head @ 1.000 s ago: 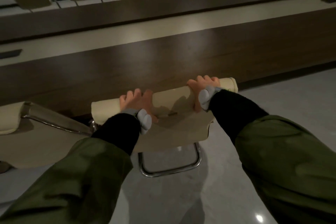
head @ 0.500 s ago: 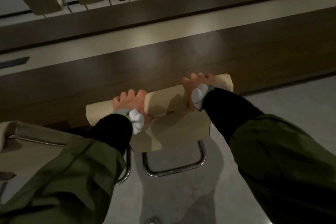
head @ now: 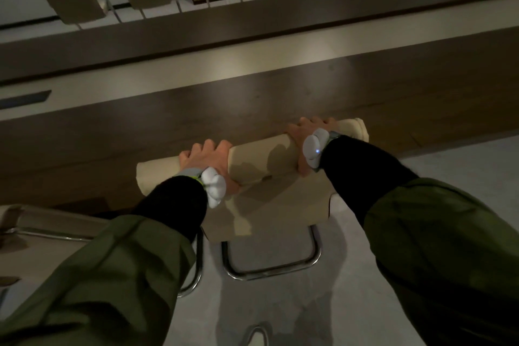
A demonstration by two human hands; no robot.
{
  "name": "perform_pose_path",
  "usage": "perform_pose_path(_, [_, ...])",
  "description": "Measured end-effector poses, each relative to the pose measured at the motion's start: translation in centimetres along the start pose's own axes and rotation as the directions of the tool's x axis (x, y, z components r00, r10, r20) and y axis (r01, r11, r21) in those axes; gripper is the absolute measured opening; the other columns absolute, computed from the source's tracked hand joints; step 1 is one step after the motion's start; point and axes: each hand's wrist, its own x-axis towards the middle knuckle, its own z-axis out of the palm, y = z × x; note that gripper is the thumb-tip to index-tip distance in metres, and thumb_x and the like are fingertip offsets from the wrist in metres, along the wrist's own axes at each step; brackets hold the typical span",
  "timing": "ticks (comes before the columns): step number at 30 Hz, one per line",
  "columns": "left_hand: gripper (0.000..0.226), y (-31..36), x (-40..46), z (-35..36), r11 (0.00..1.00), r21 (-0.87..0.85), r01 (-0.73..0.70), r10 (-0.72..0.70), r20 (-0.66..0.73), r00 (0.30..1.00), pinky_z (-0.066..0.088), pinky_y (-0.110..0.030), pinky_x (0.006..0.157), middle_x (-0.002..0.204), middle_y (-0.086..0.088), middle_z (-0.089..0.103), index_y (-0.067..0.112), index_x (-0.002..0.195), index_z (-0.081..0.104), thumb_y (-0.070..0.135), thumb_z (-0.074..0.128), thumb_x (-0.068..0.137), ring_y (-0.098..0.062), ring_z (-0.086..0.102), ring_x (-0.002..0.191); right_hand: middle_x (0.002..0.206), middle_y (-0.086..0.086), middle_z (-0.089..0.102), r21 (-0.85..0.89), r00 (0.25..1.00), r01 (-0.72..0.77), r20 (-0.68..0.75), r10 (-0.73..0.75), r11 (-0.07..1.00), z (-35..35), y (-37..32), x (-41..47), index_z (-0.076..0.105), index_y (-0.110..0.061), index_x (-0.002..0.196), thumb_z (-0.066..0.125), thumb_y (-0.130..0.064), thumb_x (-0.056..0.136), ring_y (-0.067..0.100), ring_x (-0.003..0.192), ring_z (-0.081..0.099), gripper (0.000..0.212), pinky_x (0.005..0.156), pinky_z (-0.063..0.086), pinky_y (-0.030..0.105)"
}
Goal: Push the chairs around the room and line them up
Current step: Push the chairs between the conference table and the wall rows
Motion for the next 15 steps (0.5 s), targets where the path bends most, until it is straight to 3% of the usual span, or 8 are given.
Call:
perform_pose_path(8, [0.091,0.5,-1.7,0.9,0.999,-0.010,-0.036,0.035,-0.029,0.999,0.032,-0.050,0.099,0.108,0.002,0.036,0.041,0.129,0.036,0.068,0.077,0.052,-0.031,0.043,0.114,0.124,0.008,0.046,0.006,0.992,0.010,-0.128,-0.009,1.000,1.5,-0.2,-2.5,0.043,-0.026,0.129,0.069,-0.044,0.074,0.033,0.114,0.046,0.063,0.086,0.026,0.040])
perform_pose_path(11, [0.090,0.3,-2.0,0.7,0.998,-0.015,-0.059,0.058,-0.038,0.998,0.031,-0.051,0.099,0.113,-0.002,0.040,0.036,0.131,0.038,0.068,0.078,0.057,-0.033,0.043,0.114,0.125,0.007,0.046,0.062,0.989,-0.019,-0.143,0.027,0.998,1.6,-0.6,-3.0,0.044,-0.027,0.129,0.069,-0.044,0.073,0.033,0.117,0.045,0.064,0.096,0.030,0.042])
perform_pose_path(15, [0.102,0.2,-2.7,0.8,0.999,-0.019,-0.050,0.050,-0.020,0.999,0.031,-0.052,0.103,0.127,-0.004,0.042,0.036,0.137,0.036,0.087,0.066,0.054,-0.035,0.042,0.121,0.131,0.005,0.046,0.070,0.972,-0.105,-0.203,0.117,0.992,2.1,-1.5,-4.1,0.045,-0.028,0.133,0.073,-0.040,0.075,0.031,0.125,0.042,0.066,0.107,0.026,0.041])
